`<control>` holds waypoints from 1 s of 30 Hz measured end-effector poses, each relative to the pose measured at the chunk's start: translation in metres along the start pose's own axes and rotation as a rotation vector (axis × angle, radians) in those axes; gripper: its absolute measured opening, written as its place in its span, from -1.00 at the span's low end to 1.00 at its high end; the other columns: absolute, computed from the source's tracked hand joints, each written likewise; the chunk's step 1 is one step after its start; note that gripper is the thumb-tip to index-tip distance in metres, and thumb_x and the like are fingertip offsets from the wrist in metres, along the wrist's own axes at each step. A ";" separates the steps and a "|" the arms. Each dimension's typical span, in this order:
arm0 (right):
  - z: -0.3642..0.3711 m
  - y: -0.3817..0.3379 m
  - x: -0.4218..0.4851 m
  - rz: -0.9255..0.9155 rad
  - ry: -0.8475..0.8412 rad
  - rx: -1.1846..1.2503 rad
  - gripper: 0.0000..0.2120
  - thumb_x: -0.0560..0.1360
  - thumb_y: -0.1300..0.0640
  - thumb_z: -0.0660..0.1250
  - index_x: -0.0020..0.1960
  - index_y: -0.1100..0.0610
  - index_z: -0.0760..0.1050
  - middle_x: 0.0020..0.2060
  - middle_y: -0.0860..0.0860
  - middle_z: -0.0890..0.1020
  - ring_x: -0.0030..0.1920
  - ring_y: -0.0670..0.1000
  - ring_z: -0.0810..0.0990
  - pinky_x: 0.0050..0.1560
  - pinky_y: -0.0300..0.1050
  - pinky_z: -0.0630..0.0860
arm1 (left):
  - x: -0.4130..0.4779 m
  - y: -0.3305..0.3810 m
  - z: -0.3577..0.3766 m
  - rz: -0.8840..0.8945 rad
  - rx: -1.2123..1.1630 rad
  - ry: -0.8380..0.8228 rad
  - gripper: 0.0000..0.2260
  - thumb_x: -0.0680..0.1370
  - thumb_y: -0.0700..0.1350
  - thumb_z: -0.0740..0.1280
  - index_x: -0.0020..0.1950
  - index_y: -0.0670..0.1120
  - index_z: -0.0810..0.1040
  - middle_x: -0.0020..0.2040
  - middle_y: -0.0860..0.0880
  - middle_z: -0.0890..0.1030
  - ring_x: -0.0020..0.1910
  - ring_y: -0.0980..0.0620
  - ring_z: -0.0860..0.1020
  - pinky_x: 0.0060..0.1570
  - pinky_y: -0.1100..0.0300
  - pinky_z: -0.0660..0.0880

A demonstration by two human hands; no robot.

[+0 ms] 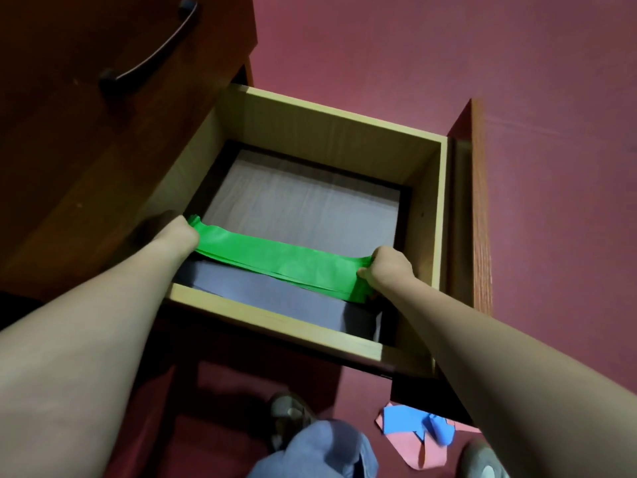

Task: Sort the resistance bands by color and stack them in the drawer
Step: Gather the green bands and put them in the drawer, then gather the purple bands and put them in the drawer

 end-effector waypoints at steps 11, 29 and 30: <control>-0.023 -0.016 -0.024 -0.281 0.059 -0.510 -0.54 0.54 0.31 0.08 0.40 0.30 0.05 0.19 0.24 0.51 0.15 0.23 0.51 -0.14 -0.04 0.34 | -0.025 0.032 -0.017 0.291 0.350 0.108 -0.73 0.54 -0.20 0.18 0.20 -0.29 0.35 0.19 -0.33 0.46 0.16 -0.31 0.44 0.04 -0.07 0.40; -0.172 0.207 -0.111 -0.435 0.239 -0.054 -0.83 0.48 0.20 0.27 0.01 0.18 0.59 -0.07 0.14 0.67 -0.06 0.13 0.59 -0.05 -0.10 0.41 | -0.301 0.257 0.071 1.273 -0.089 0.006 -0.70 0.56 -0.09 0.14 0.29 -0.04 0.35 0.20 -0.03 0.52 0.18 -0.11 0.48 0.02 0.03 0.41; -0.166 0.226 -0.106 -0.379 0.221 -0.049 -0.83 0.48 0.19 0.26 0.01 0.17 0.58 -0.06 0.14 0.67 -0.03 0.14 0.59 -0.04 -0.09 0.42 | -0.310 0.260 0.087 1.262 -0.055 -0.033 -0.69 0.56 -0.09 0.13 0.30 -0.04 0.33 0.21 -0.03 0.51 0.19 -0.10 0.47 0.03 0.03 0.40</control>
Point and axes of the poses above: each hand's wrist, its own x-axis towards the middle knuckle, its own z-axis out of the palm, y = z × x, the point moved 1 cm from there along x, towards the middle knuckle
